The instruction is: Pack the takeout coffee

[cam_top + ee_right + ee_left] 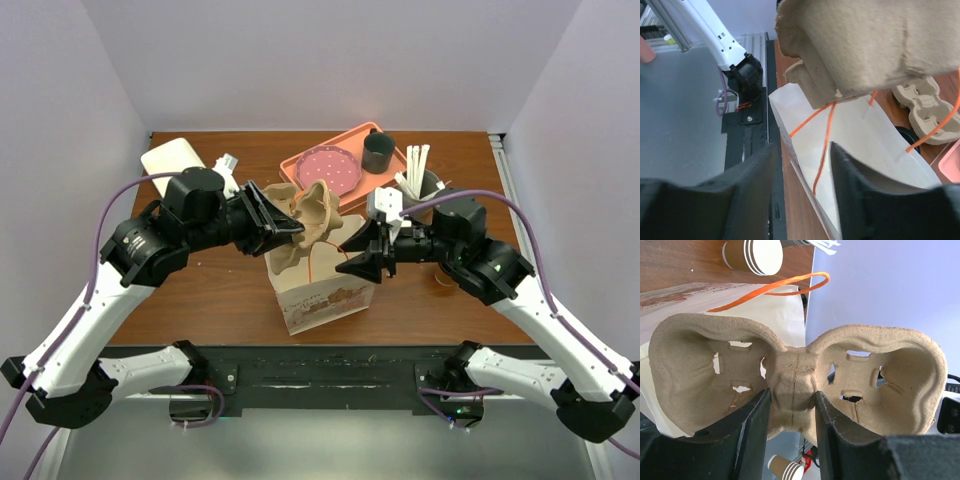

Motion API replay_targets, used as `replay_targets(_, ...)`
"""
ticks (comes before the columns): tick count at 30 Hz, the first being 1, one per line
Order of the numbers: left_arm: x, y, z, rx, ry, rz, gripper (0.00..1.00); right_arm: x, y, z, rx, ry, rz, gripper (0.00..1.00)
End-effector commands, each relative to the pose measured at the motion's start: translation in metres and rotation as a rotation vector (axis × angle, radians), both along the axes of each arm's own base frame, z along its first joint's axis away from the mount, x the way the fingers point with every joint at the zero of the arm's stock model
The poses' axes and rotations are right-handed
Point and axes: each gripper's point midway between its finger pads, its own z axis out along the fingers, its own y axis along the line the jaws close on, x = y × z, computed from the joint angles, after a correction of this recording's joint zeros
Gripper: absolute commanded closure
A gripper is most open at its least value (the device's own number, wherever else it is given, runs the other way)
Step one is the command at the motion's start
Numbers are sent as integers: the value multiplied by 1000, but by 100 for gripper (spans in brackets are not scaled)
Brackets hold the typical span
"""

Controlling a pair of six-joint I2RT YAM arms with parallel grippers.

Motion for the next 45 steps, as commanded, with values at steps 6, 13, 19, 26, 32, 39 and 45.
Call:
replay_targets(6,7,-3,1,23,-38,-7,81,-16,16,17,16,-90,29,86)
replay_targets(13,6,4,-13,87,4,12,83,-33,8,4,8,-84,54,96)
replay_targets(19,2,7,-25,141,37,-14,83,-33,6,1,14,-103,37,100)
replay_targets(26,-8,9,-23,206,82,-54,83,-24,8,13,42,-170,-9,100)
replay_targets(32,-12,6,-16,248,121,-100,86,-12,13,22,47,-232,-67,100)
replay_targets(39,-19,11,-35,271,171,-103,87,-19,15,13,18,-245,-52,100)
replay_targets(45,-21,13,-42,280,189,-90,87,-28,7,21,27,-212,-46,67)
